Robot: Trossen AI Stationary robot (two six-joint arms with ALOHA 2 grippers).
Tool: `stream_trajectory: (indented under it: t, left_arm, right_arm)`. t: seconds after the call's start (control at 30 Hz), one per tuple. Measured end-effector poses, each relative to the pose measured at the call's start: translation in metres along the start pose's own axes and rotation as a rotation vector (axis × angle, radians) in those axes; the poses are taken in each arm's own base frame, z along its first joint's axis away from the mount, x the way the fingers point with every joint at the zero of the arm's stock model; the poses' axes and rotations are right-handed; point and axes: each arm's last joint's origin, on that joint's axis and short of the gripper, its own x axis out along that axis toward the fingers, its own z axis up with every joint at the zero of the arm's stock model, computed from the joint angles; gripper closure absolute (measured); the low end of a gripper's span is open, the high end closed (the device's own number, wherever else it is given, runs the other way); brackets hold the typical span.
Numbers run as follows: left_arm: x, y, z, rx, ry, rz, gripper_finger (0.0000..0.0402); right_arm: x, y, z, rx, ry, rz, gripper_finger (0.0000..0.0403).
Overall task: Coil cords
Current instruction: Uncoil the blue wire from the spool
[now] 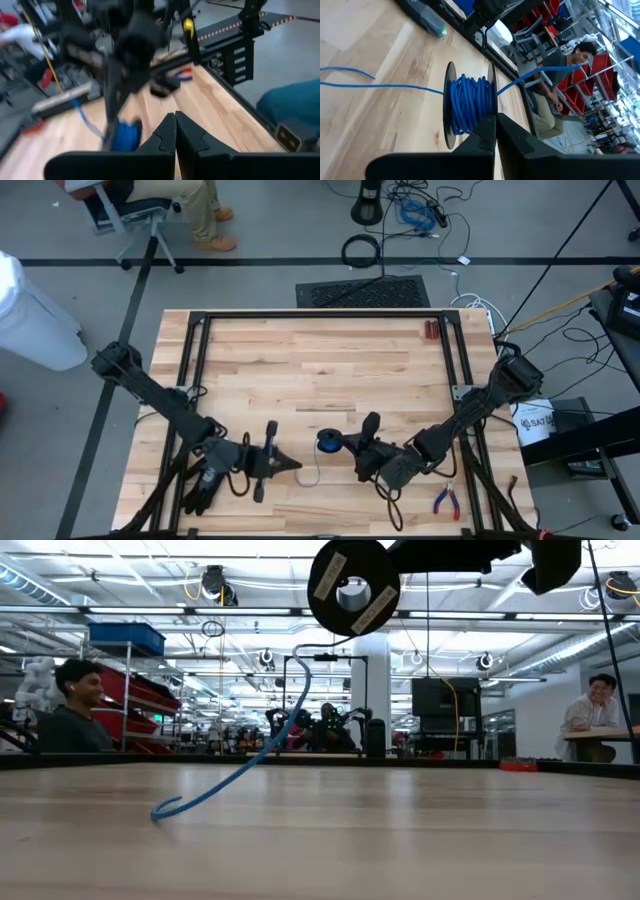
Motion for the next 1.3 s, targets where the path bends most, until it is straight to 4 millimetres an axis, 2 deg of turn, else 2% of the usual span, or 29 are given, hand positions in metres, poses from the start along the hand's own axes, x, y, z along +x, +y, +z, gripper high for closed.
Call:
stream_trajectory:
  t: [0.13,0.2,0.33,0.43,0.7,0.8,0.97,1.3]
  left_arm:
    - [0.000,0.010,0.034,0.097,-0.009,0.042,0.0357]
    - [-0.001,0.013,0.042,0.101,0.009,0.070,0.0326]
    - [0.000,0.012,0.037,0.068,0.048,0.064,0.0271]
    - [0.004,0.007,0.026,0.041,0.081,0.060,0.0250]
    - [0.029,-0.009,-0.003,0.094,0.188,0.043,0.0244]
    - [0.039,-0.009,-0.013,0.102,0.218,0.055,0.0244]
    - [0.049,-0.005,-0.018,0.088,0.216,0.113,0.0244]
    - [0.050,-0.002,-0.018,0.076,0.217,0.136,0.0244]
  right_arm:
    - [-0.001,0.000,0.001,0.029,-0.007,0.011,0.0403]
    - [-0.002,0.002,0.001,0.039,-0.017,0.031,0.0403]
    - [-0.006,0.004,0.003,0.043,-0.026,0.041,0.0403]
    - [-0.006,0.004,0.003,0.050,-0.027,0.043,0.0403]
    - [-0.007,0.005,0.003,0.069,-0.030,0.046,0.0403]
    - [-0.008,0.005,0.003,0.068,-0.030,0.046,0.0403]
    - [-0.007,0.006,0.003,0.076,-0.037,0.068,0.0403]
    - [-0.007,0.006,0.003,0.094,-0.039,0.074,0.0403]
